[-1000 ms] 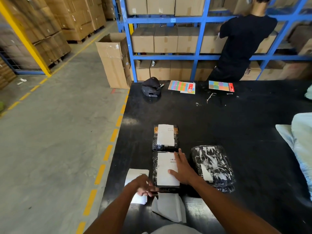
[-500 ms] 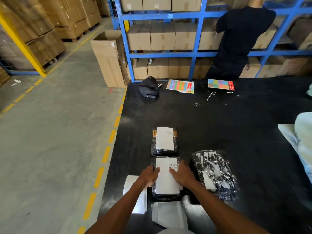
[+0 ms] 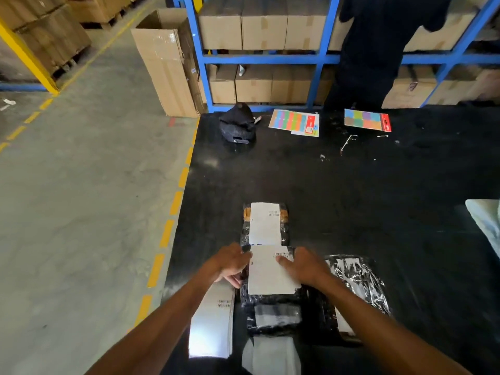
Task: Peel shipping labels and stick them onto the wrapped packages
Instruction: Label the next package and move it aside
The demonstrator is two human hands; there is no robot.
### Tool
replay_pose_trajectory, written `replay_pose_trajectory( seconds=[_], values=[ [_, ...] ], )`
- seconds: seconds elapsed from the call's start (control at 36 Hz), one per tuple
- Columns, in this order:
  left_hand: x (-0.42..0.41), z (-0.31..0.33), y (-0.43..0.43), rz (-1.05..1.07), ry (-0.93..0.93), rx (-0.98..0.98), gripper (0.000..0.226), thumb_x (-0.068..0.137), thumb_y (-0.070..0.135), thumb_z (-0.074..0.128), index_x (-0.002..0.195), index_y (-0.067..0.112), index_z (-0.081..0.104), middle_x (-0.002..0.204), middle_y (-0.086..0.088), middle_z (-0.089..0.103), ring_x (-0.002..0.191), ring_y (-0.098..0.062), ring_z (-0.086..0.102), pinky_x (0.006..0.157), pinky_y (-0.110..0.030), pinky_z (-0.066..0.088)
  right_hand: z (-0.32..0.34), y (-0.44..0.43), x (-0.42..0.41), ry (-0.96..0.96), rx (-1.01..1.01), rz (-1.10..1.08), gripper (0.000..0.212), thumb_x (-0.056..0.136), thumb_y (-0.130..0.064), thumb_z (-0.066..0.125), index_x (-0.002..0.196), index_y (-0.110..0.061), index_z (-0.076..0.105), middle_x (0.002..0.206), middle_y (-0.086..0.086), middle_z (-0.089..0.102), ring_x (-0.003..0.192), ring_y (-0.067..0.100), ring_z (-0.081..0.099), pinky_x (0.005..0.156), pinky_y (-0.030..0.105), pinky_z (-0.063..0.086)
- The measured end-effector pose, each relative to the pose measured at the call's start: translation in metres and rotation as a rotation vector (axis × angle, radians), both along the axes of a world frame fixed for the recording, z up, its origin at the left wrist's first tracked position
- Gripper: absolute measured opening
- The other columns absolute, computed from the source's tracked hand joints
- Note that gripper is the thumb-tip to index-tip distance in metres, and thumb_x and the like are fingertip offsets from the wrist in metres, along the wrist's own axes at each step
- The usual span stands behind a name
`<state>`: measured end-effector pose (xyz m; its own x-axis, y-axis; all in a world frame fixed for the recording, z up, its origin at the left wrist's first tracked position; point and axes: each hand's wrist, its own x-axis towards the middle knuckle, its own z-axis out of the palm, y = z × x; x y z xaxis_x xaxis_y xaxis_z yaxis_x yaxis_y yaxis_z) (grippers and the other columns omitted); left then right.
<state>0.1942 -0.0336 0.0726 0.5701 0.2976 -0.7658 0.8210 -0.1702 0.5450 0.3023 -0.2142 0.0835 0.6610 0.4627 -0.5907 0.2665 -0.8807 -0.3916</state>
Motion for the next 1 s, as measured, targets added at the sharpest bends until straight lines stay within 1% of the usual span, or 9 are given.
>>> replay_pose_trajectory(
  seconds=[0.06,0.17,0.22,0.33,0.44,0.58,0.72,0.83,1.0],
  values=[
    [0.012,0.002,0.011,-0.001,-0.032,0.009,0.041,0.106,0.032,0.046,0.127,-0.003,0.05,0.113,-0.028,0.062,0.073,-0.028,0.07,0.054,-0.03,0.062,0.005,0.006,0.011,0.003,0.034,-0.014,0.042,0.098,-0.059,0.053,0.088,-0.018,0.054,0.094,-0.001,0.063,0.083,0.019,0.057,0.069,0.031,0.042],
    [0.038,0.009,0.028,-0.004,-0.105,0.095,0.04,0.105,0.032,0.044,0.122,-0.002,0.057,0.114,-0.027,0.065,0.079,-0.032,0.073,0.062,-0.034,0.064,-0.001,0.026,0.037,-0.025,0.102,-0.067,0.057,0.096,-0.059,0.055,0.128,-0.012,0.054,0.13,0.009,0.064,0.116,0.031,0.062,0.093,0.038,0.05],
    [0.051,0.009,0.034,0.01,-0.141,0.164,0.038,0.104,0.029,0.045,0.114,-0.003,0.063,0.104,-0.025,0.069,0.083,-0.034,0.073,0.068,-0.037,0.065,-0.009,0.037,0.048,-0.038,0.16,-0.105,0.058,0.094,-0.057,0.059,0.132,-0.014,0.049,0.134,0.01,0.063,0.121,0.035,0.06,0.099,0.045,0.05],
    [0.07,-0.004,0.047,0.015,-0.193,0.288,0.036,0.094,0.025,0.046,0.096,-0.003,0.068,0.096,-0.023,0.073,0.087,-0.037,0.072,0.079,-0.051,0.062,-0.025,0.058,0.065,-0.085,0.251,-0.161,0.054,0.095,-0.045,0.064,0.134,-0.014,0.044,0.133,0.01,0.063,0.122,0.036,0.06,0.1,0.046,0.05],
    [0.084,-0.022,0.055,-0.027,-0.189,0.411,0.035,0.094,0.028,0.044,0.089,0.001,0.066,0.092,-0.02,0.072,0.084,-0.037,0.068,0.076,-0.043,0.056,-0.044,0.073,0.078,-0.096,0.292,-0.208,0.055,0.095,-0.043,0.065,0.136,-0.013,0.042,0.135,0.01,0.062,0.125,0.036,0.059,0.102,0.049,0.049],
    [0.093,-0.04,0.063,-0.011,-0.165,0.437,0.033,0.094,0.026,0.045,0.084,0.001,0.064,0.093,-0.023,0.071,0.09,-0.042,0.066,0.079,-0.043,0.051,-0.065,0.08,0.085,-0.085,0.295,-0.217,0.058,0.096,-0.043,0.064,0.14,-0.013,0.041,0.136,0.011,0.061,0.126,0.035,0.058,0.101,0.047,0.05],
    [0.095,-0.043,0.058,-0.03,-0.178,0.472,0.033,0.1,0.029,0.042,0.101,0.005,0.065,0.109,-0.021,0.071,0.103,-0.044,0.064,0.092,-0.047,0.052,-0.09,0.081,0.089,-0.09,0.332,-0.243,0.056,0.094,-0.049,0.062,0.138,-0.019,0.043,0.132,0.007,0.065,0.119,0.033,0.063,0.098,0.047,0.053],
    [0.094,-0.05,0.059,-0.007,-0.186,0.448,0.033,0.101,0.03,0.042,0.109,0.006,0.064,0.114,-0.019,0.071,0.107,-0.043,0.064,0.093,-0.045,0.051,-0.099,0.081,0.091,-0.071,0.376,-0.254,0.066,0.092,-0.051,0.06,0.146,-0.02,0.039,0.138,0.006,0.062,0.125,0.03,0.06,0.103,0.046,0.05],
    [0.087,-0.063,0.049,0.069,-0.209,0.294,0.043,0.104,0.034,0.045,0.14,0.012,0.042,0.133,-0.015,0.063,0.121,-0.037,0.06,0.099,-0.04,0.044,-0.104,0.084,0.09,-0.043,0.367,-0.262,0.075,0.096,-0.048,0.059,0.155,-0.017,0.026,0.153,0.01,0.048,0.138,0.032,0.048,0.112,0.046,0.042]
  ],
)
